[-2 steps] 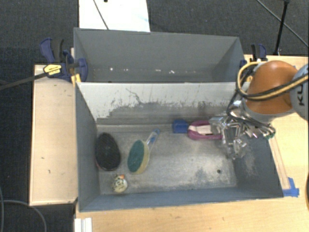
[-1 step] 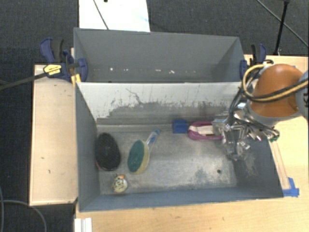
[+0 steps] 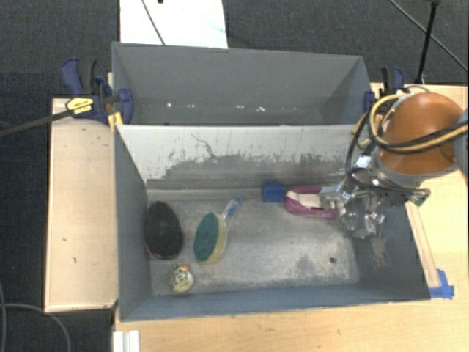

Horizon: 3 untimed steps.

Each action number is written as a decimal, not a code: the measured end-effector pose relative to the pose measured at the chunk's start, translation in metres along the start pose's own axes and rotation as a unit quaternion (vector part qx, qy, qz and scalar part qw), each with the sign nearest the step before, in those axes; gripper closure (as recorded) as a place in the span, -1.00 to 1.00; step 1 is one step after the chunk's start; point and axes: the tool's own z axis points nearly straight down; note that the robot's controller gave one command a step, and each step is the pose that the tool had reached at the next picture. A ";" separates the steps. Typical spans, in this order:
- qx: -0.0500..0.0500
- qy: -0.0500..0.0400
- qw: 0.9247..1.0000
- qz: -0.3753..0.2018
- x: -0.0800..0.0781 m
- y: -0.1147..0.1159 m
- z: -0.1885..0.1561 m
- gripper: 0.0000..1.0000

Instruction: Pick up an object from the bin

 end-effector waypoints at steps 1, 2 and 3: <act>0.002 0.001 0.999 0.050 -0.004 -0.005 0.009 -1.00; 0.002 0.001 0.998 0.061 -0.003 -0.006 0.005 -1.00; 0.006 0.002 0.990 0.141 -0.005 -0.010 0.006 -1.00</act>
Offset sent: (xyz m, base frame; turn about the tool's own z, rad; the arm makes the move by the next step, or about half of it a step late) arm 0.0035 -0.0063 -0.0118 0.1018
